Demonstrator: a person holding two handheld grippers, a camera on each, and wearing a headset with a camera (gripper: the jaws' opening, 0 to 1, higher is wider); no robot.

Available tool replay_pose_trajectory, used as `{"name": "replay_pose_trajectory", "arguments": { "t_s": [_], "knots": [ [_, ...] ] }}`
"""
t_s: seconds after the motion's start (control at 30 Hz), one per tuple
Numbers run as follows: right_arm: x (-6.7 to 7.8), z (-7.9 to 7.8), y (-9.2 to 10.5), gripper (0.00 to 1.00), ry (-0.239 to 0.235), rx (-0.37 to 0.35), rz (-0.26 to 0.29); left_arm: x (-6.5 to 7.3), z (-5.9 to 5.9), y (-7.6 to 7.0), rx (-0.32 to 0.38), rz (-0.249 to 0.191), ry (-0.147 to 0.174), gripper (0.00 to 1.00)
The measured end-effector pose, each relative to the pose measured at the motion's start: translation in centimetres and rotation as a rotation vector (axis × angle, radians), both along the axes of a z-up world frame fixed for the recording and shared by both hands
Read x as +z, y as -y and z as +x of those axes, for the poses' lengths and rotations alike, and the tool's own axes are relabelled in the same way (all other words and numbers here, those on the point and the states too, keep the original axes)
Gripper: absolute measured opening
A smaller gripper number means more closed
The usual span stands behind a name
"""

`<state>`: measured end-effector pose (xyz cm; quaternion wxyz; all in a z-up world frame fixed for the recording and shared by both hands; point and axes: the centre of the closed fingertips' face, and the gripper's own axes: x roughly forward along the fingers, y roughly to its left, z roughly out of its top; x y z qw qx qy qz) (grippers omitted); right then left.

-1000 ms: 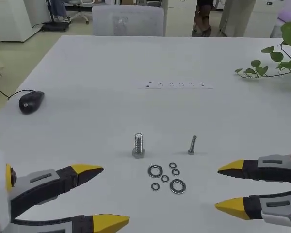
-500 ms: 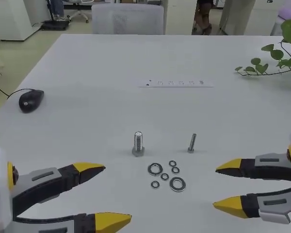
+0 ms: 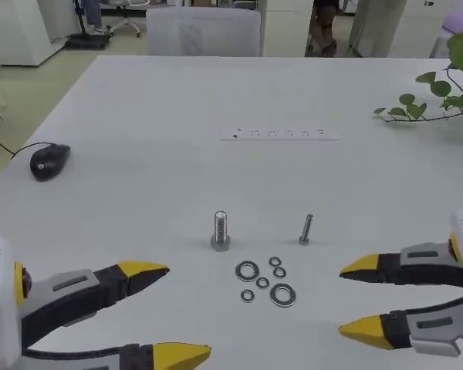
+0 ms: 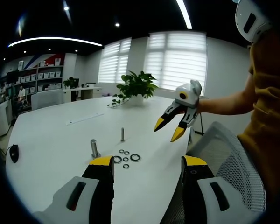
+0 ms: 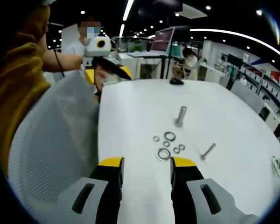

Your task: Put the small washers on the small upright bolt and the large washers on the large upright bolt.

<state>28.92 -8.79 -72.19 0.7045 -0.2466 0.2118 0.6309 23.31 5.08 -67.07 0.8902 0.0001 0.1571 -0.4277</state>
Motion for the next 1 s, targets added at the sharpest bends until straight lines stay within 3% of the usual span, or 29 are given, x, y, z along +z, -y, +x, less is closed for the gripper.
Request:
{"name": "replay_pose_trajectory", "arguments": {
  "t_s": [0.47, 1.0],
  "knots": [
    [0.2, 0.3, -0.8, 0.41, 0.010, 0.023, -0.005, 0.0, 0.1, 0.4, -0.014, -0.004, 0.002, 0.57],
    [-1.0, 1.1, -3.6, 0.40, 0.027, 0.125, -0.085, -0.4, 0.2, 0.4, -0.005, -0.022, -0.002, 0.57]
  ]
}}
